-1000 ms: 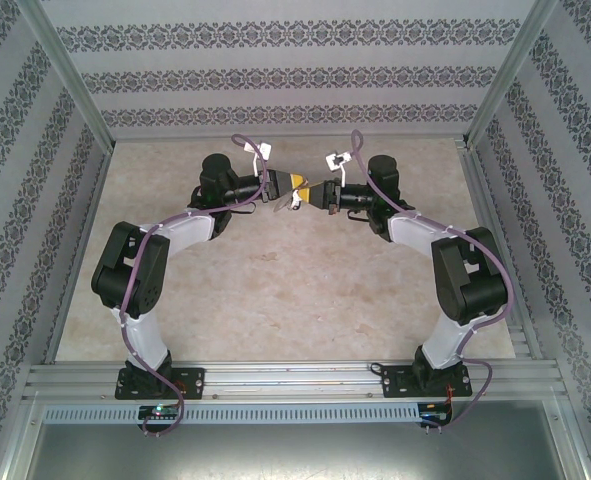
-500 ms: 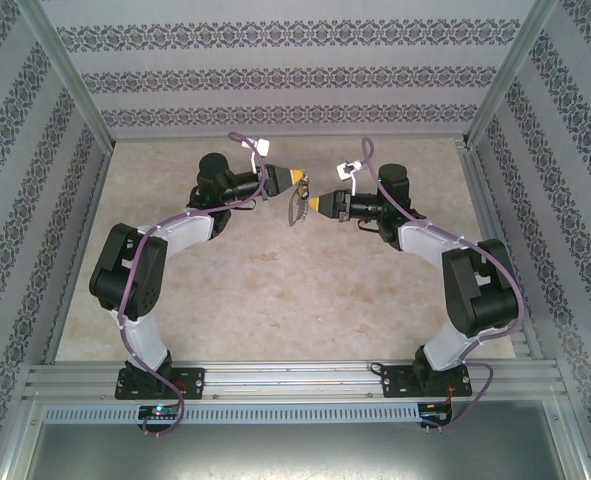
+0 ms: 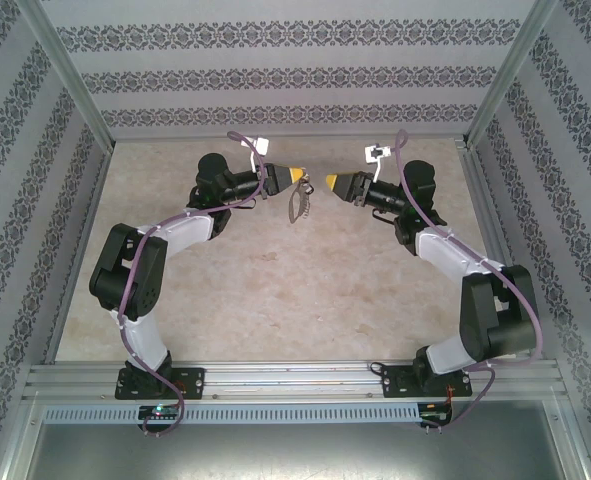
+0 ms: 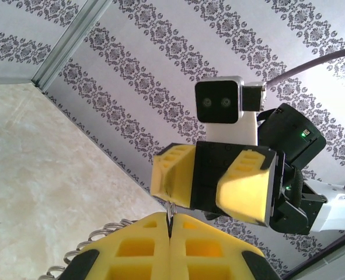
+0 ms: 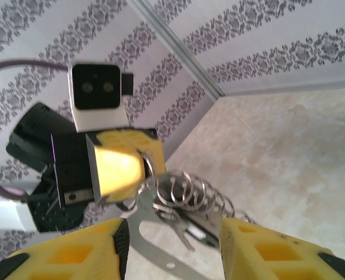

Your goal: Put the keys on the keyring

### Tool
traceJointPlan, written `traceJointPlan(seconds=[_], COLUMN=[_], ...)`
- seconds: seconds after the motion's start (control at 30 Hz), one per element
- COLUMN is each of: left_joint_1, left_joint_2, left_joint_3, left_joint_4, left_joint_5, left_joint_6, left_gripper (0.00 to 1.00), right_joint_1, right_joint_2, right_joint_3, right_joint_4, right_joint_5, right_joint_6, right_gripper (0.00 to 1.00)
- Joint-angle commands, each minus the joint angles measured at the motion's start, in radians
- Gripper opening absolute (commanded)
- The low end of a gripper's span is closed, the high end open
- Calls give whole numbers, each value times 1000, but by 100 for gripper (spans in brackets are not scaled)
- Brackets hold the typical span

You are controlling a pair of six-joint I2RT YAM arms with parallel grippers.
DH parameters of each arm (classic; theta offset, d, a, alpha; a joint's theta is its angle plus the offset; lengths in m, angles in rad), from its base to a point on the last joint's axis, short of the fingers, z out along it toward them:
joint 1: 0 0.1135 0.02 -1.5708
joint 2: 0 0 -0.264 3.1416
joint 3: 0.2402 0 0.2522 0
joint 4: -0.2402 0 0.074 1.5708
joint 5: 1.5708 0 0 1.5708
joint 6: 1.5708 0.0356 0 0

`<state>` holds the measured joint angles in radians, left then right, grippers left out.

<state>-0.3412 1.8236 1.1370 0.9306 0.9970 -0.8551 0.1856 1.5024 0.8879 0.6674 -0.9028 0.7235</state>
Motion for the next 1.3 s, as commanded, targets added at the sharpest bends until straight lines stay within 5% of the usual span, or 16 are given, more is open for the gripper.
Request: traceJointPlan(seconds=[0.0, 0.3, 0.77, 1.27], left_joint_1=[-11, -10, -10, -10], left_joint_2=[-30, -41, -47, -41], left_joint_3=[14, 6, 3, 11], left_joint_4=[97, 97, 93, 88], left_joint_5=[6, 4, 0, -4], left_joint_6=[-25, -26, -18, -14], left_gripper=[0, 0, 0, 0], right_joint_1=[4, 46, 106, 121], right_joint_2=[64, 218, 231, 233], right_joint_3=[49, 94, 80, 51], right_joint_4=[213, 527, 507, 508], right_joint_5=[25, 18, 0, -13], right_joint_6=[167, 402, 372, 366], right_gripper=[47, 46, 43, 28])
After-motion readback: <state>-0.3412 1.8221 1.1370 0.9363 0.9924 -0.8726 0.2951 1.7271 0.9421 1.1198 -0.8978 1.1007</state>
